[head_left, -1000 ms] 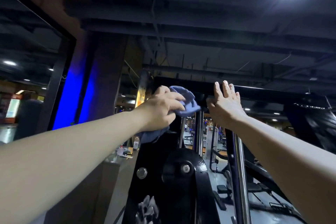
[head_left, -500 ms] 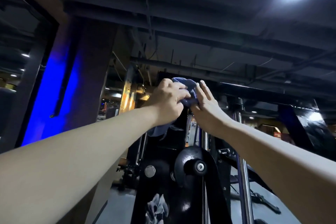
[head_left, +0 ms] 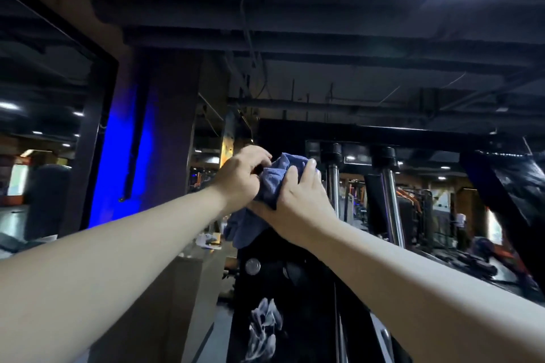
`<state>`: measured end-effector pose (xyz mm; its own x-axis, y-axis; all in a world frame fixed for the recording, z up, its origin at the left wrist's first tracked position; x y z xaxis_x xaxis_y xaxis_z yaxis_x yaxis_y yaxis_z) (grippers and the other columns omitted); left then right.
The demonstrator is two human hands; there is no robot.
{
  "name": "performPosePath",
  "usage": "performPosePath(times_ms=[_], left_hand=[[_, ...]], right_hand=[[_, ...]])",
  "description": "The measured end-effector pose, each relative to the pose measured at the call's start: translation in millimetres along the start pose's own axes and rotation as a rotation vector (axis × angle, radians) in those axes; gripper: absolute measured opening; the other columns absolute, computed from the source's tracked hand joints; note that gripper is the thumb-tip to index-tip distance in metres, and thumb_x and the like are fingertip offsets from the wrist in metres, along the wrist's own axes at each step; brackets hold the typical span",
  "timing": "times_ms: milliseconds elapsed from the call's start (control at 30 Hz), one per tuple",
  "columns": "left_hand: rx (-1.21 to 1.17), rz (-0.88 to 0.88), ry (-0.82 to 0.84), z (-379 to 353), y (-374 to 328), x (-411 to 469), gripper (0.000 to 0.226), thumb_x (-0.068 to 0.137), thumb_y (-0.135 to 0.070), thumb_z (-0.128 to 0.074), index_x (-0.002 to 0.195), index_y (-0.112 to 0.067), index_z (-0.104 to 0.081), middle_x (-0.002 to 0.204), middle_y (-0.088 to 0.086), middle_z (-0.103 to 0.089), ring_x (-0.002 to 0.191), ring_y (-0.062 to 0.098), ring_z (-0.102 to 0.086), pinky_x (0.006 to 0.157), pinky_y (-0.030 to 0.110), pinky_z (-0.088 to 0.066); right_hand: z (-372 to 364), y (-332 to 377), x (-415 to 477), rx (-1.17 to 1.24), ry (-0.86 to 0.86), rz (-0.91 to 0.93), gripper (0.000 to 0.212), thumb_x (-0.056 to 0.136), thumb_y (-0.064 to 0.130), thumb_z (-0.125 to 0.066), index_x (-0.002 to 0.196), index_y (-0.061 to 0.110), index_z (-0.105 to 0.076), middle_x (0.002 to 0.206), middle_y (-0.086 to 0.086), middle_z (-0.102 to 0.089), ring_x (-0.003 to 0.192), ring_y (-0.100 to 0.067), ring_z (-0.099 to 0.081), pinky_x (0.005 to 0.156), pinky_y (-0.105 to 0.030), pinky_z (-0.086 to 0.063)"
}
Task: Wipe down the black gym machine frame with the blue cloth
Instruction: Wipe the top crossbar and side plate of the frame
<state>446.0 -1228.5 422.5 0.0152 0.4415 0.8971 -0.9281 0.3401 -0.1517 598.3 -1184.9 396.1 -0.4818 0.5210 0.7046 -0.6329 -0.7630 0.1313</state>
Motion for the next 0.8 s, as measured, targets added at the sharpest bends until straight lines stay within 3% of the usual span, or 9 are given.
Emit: performPosePath(times_ms=[67, 167, 267, 333, 400, 500, 567, 700, 800], left_hand=[[0.065, 0.055, -0.034, 3.8, 1.9, 3.2, 0.048, 0.069, -0.006, -0.036, 0.102, -0.006, -0.071, 0.124, 0.005, -0.063, 0.119, 0.022, -0.056, 0.104, 0.027, -0.039], [0.229, 0.053, -0.029, 13.2, 9.8, 6.9, 0.045, 0.079, -0.001, -0.049, 0.118, -0.013, -0.070, 0.133, 0.004, -0.062, 0.124, 0.027, -0.056, 0.104, 0.035, -0.043], [0.279, 0.030, 0.059, 20.9, 7.1, 9.1, 0.049, 0.086, 0.006, -0.053, 0.131, -0.010, -0.065, 0.143, 0.004, -0.056, 0.133, 0.025, -0.049, 0.113, 0.036, -0.039], [0.283, -0.027, 0.095, 23.4, 7.9, 10.3, 0.049, 0.090, 0.005, -0.053, 0.137, -0.010, -0.061, 0.148, 0.005, -0.052, 0.138, 0.023, -0.045, 0.117, 0.031, -0.032], [0.274, -0.091, 0.118, 23.8, 14.5, 11.9, 0.046, 0.095, 0.001, -0.054, 0.139, -0.013, -0.059, 0.151, 0.002, -0.050, 0.141, 0.021, -0.042, 0.120, 0.034, -0.030], [0.277, -0.168, 0.137, 20.4, 26.5, 13.4, 0.041, 0.100, -0.008, -0.055, 0.140, -0.017, -0.059, 0.153, 0.000, -0.047, 0.145, 0.020, -0.038, 0.121, 0.042, -0.031], [0.251, -0.189, 0.137, 18.2, 31.1, 15.1, 0.039, 0.103, -0.011, -0.053, 0.141, -0.016, -0.058, 0.156, 0.001, -0.044, 0.148, 0.020, -0.032, 0.123, 0.042, -0.027], [0.186, -0.191, 0.201, 16.8, 33.3, 26.5, 0.059, 0.099, -0.049, -0.031, 0.146, -0.020, -0.052, 0.161, -0.002, -0.036, 0.152, 0.016, -0.025, 0.124, 0.042, -0.023], [0.184, -0.304, 0.152, 15.2, 34.0, 41.2, 0.042, 0.103, -0.018, -0.045, 0.143, -0.012, -0.056, 0.158, 0.008, -0.041, 0.151, 0.024, -0.029, 0.124, 0.044, -0.025]], right_hand=[[0.5, 2.3, 13.5, -0.016, -0.004, 0.015, 0.101, 0.089, 0.070, -0.047, 0.152, -0.003, -0.019, 0.162, -0.035, 0.000, 0.151, -0.051, -0.003, 0.123, -0.055, -0.015], [1.5, 1.1, 38.5, -0.031, -0.062, 0.049, 0.100, 0.081, 0.066, -0.010, 0.154, -0.002, -0.022, 0.161, -0.029, -0.018, 0.152, -0.050, -0.001, 0.124, -0.057, -0.010], [6.6, 5.7, 41.2, -0.054, -0.040, 0.037, 0.074, 0.097, 0.052, -0.027, 0.146, -0.003, -0.036, 0.164, -0.026, -0.016, 0.154, -0.045, -0.002, 0.125, -0.054, -0.007], [5.0, 13.2, 26.3, -0.130, -0.071, 0.156, 0.073, 0.090, 0.046, -0.024, 0.125, -0.009, -0.057, 0.139, -0.031, -0.051, 0.145, -0.049, -0.032, 0.118, -0.060, -0.028], [3.5, 19.1, 3.7, -0.201, -0.029, 0.222, 0.069, 0.080, 0.041, -0.025, 0.099, -0.009, -0.068, 0.102, -0.029, -0.067, 0.117, -0.052, -0.058, 0.098, -0.060, -0.049], [8.6, 27.7, -15.4, -0.216, 0.061, 0.222, 0.063, 0.092, 0.040, -0.014, 0.110, -0.001, -0.058, 0.114, -0.022, -0.055, 0.117, -0.040, -0.044, 0.099, -0.051, -0.040], [9.5, 21.1, -4.0, -0.193, -0.047, 0.172, 0.045, 0.102, 0.035, -0.030, 0.128, 0.002, -0.047, 0.128, -0.017, -0.043, 0.118, -0.035, -0.039, 0.098, -0.041, -0.039], [12.6, 21.7, 16.7, -0.082, -0.148, 0.058, 0.054, 0.102, 0.022, -0.044, 0.151, 0.013, -0.025, 0.135, -0.015, -0.038, 0.123, -0.038, -0.042, 0.093, -0.044, -0.046], [2.7, 30.9, 13.2, -0.185, -0.151, -0.010, 0.045, 0.097, 0.017, -0.046, 0.139, 0.007, -0.034, 0.140, -0.021, -0.037, 0.131, -0.044, -0.039, 0.104, -0.051, -0.042]])
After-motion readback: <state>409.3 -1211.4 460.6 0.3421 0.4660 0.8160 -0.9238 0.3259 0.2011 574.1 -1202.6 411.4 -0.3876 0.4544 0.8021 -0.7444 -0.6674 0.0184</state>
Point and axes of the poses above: each hand's wrist, its own x-axis towards the middle knuckle, its own z-axis out of the back of the hand, y = z × x, the point moved 1 cm from there along x, towards the middle knuckle
